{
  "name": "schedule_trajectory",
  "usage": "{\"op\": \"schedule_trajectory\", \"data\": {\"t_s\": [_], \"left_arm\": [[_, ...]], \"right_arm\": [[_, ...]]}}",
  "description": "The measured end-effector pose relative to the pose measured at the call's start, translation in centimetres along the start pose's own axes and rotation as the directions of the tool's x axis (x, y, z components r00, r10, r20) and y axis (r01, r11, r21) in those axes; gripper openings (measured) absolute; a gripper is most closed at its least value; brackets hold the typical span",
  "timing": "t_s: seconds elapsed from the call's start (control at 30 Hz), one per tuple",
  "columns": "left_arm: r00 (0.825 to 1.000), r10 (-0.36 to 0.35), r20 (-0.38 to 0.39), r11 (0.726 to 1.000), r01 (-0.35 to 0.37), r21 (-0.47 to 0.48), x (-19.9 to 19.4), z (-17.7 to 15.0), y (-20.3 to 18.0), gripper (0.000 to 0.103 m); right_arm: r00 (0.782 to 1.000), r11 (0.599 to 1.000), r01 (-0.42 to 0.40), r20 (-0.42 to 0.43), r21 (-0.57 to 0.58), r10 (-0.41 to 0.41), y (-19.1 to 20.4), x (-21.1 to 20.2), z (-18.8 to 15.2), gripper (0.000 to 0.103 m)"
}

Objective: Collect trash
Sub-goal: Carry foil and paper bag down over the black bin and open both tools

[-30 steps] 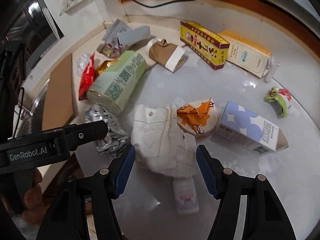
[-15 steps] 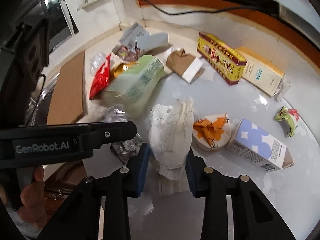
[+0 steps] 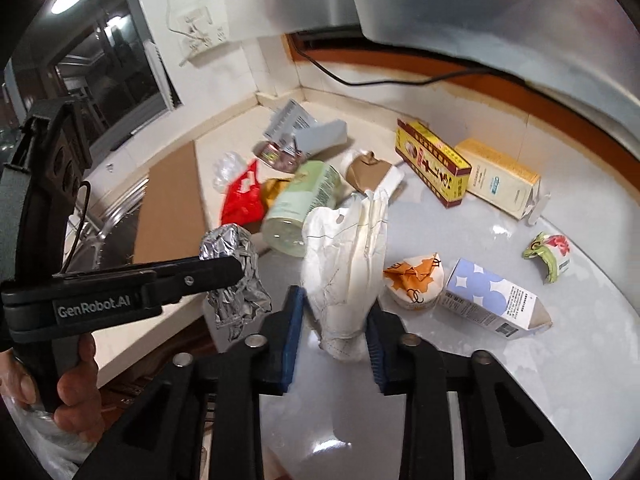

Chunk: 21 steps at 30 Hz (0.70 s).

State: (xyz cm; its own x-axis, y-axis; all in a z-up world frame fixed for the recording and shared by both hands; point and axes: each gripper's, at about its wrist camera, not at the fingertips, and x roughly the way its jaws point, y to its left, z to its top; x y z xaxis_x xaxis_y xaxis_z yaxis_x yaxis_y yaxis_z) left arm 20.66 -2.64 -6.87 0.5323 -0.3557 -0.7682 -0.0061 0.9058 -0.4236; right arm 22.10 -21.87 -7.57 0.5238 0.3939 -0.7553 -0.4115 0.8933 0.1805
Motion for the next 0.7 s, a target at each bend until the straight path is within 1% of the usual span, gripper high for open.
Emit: {"op": "schedule_trajectory", "data": {"t_s": [0.07, 0.13, 0.23, 0.37, 0.43, 0.53, 0.6, 0.7], "left_arm": [[0.999, -0.016, 0.034, 1.000, 0.015, 0.010, -2.1, -0.6, -0.3, 0.026], [0.998, -0.020, 0.055, 1.000, 0.020, 0.012, -3.6, -1.2, -0.4, 0.026], [0.996, -0.024, 0.090, 1.000, 0.023, 0.017, -6.5, -2.8, -0.5, 0.026], [0.992, -0.013, 0.124, 1.000, 0.010, 0.024, -9.7, -5.6, -0.3, 0.026], [0.991, 0.001, 0.133, 1.000, -0.005, 0.028, -10.8, -7.4, -0.1, 0.026], [0.991, 0.034, 0.127, 0.999, -0.038, 0.034, -11.5, -10.2, 0.5, 0.026], [0.991, 0.068, 0.111, 0.997, -0.073, 0.038, -11.4, -12.2, 1.1, 0.026], [0.991, 0.109, 0.075, 0.993, -0.112, 0.037, -10.5, -14.8, 2.2, 0.026]], "right_arm": [[1.000, 1.000, -0.013, 0.021, -0.008, 0.013, 0.6, -1.4, -0.4, 0.024], [0.999, 1.000, -0.026, 0.043, -0.014, 0.027, 1.1, -2.7, -0.9, 0.016], [0.997, 0.999, -0.047, 0.068, -0.017, 0.048, 1.7, -4.7, -1.7, 0.016], [0.993, 0.995, -0.093, 0.071, -0.035, 0.095, 3.0, -6.7, -3.7, 0.016], [0.990, 0.990, -0.128, 0.054, -0.054, 0.131, 4.0, -7.2, -5.4, 0.016], [0.984, 0.982, -0.173, 0.018, -0.076, 0.175, 5.5, -7.0, -8.2, 0.016], [0.979, 0.976, -0.202, -0.021, -0.080, 0.201, 6.6, -6.2, -10.6, 0.016], [0.974, 0.972, -0.221, -0.075, -0.080, 0.215, 8.0, -4.7, -14.1, 0.016]]}}
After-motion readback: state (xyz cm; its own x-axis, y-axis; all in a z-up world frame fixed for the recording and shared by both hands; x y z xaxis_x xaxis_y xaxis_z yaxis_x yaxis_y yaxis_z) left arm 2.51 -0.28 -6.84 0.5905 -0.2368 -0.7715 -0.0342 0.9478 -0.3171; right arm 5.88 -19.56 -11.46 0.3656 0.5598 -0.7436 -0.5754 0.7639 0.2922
